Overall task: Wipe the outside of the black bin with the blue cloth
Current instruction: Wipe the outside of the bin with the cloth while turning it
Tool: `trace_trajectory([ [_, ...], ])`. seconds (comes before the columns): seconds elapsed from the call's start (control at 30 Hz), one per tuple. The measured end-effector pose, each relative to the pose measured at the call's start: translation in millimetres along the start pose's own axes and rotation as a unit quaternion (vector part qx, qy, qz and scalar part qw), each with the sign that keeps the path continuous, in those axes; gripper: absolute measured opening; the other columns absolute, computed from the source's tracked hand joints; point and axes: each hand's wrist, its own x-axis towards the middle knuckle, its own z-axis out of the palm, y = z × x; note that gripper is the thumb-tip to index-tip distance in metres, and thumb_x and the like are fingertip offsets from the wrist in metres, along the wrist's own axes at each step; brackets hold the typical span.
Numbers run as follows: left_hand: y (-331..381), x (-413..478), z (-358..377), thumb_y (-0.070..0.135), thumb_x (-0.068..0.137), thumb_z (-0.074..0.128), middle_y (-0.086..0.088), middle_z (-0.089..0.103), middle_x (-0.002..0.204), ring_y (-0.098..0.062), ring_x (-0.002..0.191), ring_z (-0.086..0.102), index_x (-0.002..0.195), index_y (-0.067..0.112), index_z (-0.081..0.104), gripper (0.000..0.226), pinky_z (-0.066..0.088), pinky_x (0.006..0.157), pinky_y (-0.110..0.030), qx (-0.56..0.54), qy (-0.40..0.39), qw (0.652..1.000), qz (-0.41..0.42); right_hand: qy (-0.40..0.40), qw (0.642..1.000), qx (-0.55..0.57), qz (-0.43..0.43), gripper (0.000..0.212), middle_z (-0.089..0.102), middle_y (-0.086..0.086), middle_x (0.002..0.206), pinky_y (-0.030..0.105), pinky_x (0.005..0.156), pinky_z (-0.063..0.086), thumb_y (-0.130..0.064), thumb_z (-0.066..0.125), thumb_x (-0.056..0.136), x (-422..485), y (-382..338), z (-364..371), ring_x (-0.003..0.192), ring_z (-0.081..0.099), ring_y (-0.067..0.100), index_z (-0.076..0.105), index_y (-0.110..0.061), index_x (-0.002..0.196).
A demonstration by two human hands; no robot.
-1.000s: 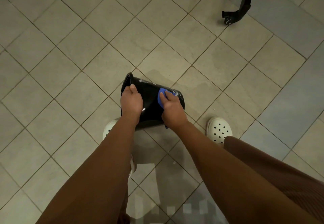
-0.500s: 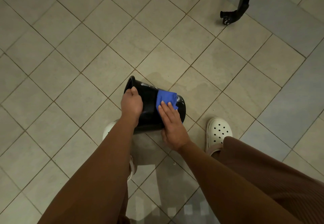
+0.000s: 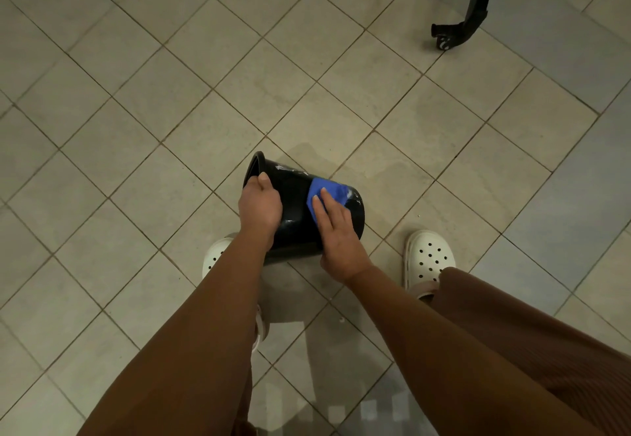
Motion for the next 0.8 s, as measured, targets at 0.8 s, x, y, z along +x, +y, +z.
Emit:
trace_trajectory([
  [0.8, -3.9, 1.0, -1.1, 0.033, 0.108, 0.025, -0.010, 0.056, 0.097, -0.026, 0.099, 0.058, 0.106, 0.009, 0.053, 0.037, 0.045, 0.082, -0.035, 0.025, 0.013, 0.999, 0.019, -0.038, 0.994, -0.026, 0.101, 0.098, -0.006, 0.012, 0.155, 0.049, 0.116, 0.020, -0.001, 0.060, 0.082, -1.5, 3.1, 2.8, 0.143, 0.000, 0.031, -0.008, -0.021, 0.150],
])
